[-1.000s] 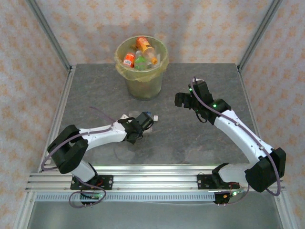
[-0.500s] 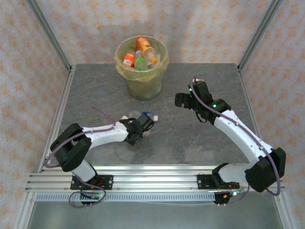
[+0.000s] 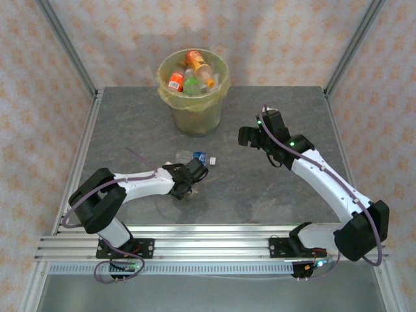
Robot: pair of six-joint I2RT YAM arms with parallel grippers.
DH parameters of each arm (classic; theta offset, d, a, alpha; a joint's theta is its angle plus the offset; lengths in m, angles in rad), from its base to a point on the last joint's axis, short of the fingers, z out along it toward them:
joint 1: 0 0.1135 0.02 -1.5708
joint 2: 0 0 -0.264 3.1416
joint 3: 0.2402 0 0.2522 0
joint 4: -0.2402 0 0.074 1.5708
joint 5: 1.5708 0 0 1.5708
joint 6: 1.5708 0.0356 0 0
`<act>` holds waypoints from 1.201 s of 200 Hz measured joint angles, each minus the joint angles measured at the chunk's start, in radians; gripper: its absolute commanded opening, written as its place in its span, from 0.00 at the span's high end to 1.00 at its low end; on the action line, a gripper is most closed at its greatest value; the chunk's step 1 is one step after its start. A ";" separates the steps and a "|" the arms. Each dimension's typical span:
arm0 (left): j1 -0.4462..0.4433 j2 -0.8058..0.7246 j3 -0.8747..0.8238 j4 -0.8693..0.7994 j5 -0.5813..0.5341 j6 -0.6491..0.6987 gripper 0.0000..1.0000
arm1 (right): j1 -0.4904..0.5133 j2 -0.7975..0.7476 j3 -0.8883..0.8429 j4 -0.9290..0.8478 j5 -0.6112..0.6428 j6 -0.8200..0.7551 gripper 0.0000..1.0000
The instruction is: Put the plastic bottles in the bin
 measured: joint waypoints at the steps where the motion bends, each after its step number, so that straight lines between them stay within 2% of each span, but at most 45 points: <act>1: 0.000 0.000 0.000 0.000 0.000 0.000 0.36 | 0.000 0.000 0.000 0.000 0.000 0.000 0.01; 32: 0.013 -0.016 -0.005 -0.005 -0.001 0.009 0.44 | 0.000 0.002 0.000 -0.001 0.008 0.000 0.01; 51: 0.020 -0.040 -0.006 -0.063 -0.023 0.015 0.49 | 0.000 0.002 0.000 -0.001 0.014 0.000 0.01; 87: 0.024 -0.194 0.003 -0.206 -0.121 0.056 0.51 | 0.000 -0.001 0.000 -0.001 0.026 0.005 0.01; 108: 0.056 -0.320 0.029 -0.275 -0.181 0.123 0.51 | 0.000 -0.013 -0.001 0.000 0.030 0.012 0.01; 133: 0.144 -0.431 0.116 -0.332 -0.204 0.277 0.51 | 0.000 -0.036 -0.007 0.000 0.034 0.019 0.01; 158: 0.240 -0.454 0.290 -0.363 -0.195 0.510 0.51 | 0.000 -0.048 -0.011 0.007 0.041 0.028 0.01; 180: 0.310 -0.403 0.498 -0.378 -0.140 0.734 0.53 | 0.000 -0.048 -0.020 0.020 0.044 0.038 0.01; 212: 0.390 -0.193 0.889 -0.417 -0.019 1.062 0.54 | 0.000 -0.047 -0.021 0.025 0.044 0.050 0.01; 240: 0.445 0.058 1.261 -0.505 0.114 1.254 0.55 | 0.000 -0.048 -0.021 0.025 0.045 0.061 0.01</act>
